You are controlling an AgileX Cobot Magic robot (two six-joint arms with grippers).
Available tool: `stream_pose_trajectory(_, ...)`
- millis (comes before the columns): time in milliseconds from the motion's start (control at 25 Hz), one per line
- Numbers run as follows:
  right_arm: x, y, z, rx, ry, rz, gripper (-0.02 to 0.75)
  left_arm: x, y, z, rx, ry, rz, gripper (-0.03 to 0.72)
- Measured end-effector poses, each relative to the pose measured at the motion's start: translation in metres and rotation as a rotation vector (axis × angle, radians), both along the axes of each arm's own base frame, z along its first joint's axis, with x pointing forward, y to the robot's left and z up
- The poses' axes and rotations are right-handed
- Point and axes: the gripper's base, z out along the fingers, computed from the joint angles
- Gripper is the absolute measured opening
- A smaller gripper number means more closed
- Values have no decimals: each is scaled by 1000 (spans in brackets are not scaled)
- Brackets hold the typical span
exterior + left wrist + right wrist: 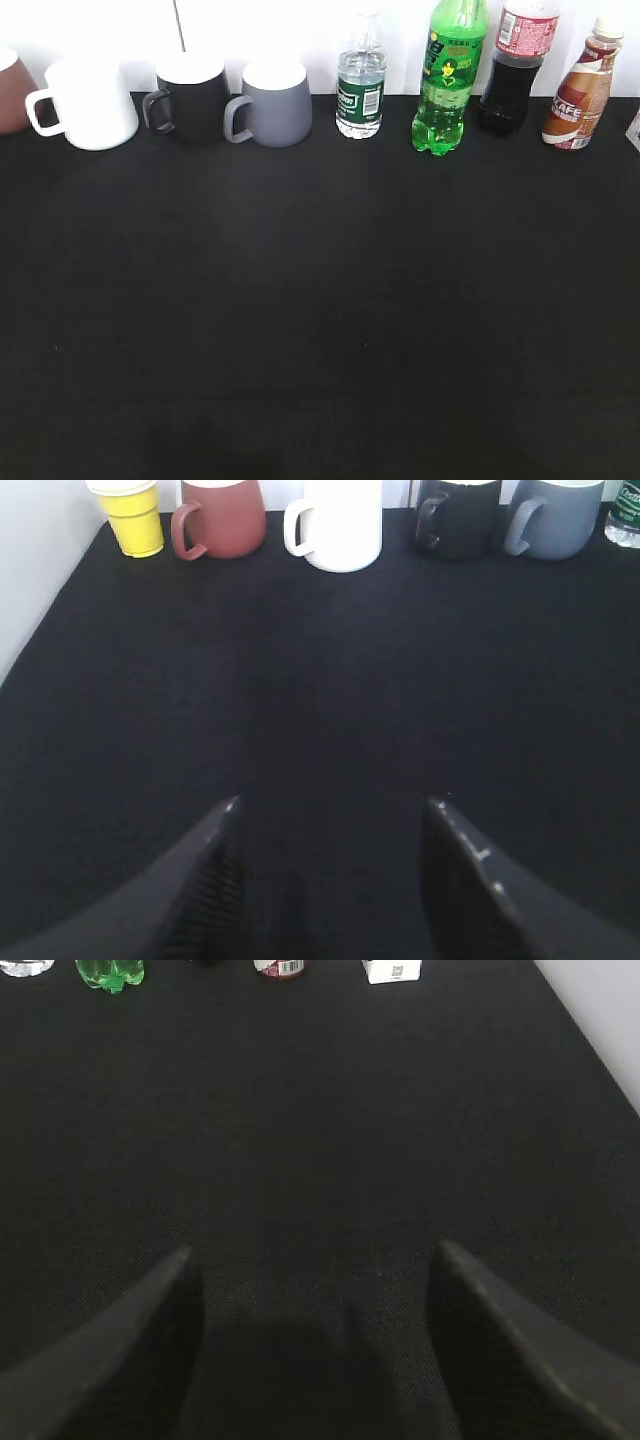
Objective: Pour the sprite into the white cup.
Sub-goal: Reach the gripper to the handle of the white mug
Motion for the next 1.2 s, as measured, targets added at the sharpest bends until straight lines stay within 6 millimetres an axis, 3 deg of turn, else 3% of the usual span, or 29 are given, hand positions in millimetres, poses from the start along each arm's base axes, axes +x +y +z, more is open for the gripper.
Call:
stream_pose_trajectory(360,0,0,0,0,0,0,520,0,0,0,0,0,0,414)
stream_pose_trajectory(760,0,0,0,0,0,0,520,0,0,0,0,0,0,342)
stream_pose_trajectory(920,0,0,0,0,0,0,520,0,0,1,2,-5,2,277)
stream_pose_trajectory(1000,0,0,0,0,0,0,520,-3,0,20,-1,-142,3,312)
stream_pose_trajectory(1080,0,0,0,1,0,0,520,2,1,40,2,-357,8,426)
stream_pose_trajectory(1200,0,0,0,1,0,0,519,49,1,35,12,-401,11,545)
